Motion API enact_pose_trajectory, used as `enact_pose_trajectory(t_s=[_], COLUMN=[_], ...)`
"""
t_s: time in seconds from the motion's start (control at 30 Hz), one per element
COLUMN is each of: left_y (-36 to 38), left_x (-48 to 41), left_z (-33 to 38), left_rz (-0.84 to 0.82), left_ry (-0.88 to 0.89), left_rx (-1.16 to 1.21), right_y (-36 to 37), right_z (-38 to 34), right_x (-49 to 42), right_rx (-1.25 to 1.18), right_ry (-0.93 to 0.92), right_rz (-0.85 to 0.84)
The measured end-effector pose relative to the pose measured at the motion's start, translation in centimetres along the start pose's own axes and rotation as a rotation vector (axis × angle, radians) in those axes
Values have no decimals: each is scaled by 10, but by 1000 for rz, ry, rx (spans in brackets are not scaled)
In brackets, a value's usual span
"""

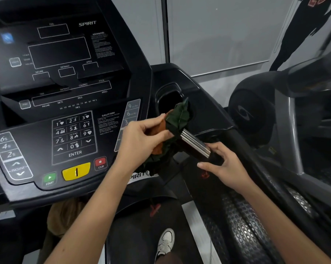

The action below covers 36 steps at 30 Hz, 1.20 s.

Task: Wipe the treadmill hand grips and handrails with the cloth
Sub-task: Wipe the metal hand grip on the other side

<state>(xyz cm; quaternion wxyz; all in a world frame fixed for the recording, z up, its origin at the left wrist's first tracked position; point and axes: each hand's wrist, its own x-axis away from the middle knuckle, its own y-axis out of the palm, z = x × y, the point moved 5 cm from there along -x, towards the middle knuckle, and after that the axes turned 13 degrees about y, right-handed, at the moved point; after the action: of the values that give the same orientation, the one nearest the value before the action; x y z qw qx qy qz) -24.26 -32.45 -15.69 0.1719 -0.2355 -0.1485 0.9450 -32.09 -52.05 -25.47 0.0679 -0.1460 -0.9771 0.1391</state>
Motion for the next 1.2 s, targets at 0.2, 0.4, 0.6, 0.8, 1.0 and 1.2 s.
enact_pose_trajectory(t_s=[0.2,0.4,0.6,0.8,1.0,1.2], left_y=[-16,-7,1,-6,0,5], left_x=[14,-5,-1,5,-12,7], left_z=[-10,10,-2,11,7,-8], left_rz=[185,-7,-6,124,111,243], left_ry=[79,166,-99,210,73,-120], left_rx=[-64,-85,282,-158,-97,204], right_y=[0,2,1,1,0,-1], right_z=[1,0,2,4,4,-1], right_x=[0,1,0,-1,-1,3], right_rx=[7,-1,11,13,23,-12], right_ry=[6,17,13,19,17,20], right_rz=[16,15,9,16,8,-83])
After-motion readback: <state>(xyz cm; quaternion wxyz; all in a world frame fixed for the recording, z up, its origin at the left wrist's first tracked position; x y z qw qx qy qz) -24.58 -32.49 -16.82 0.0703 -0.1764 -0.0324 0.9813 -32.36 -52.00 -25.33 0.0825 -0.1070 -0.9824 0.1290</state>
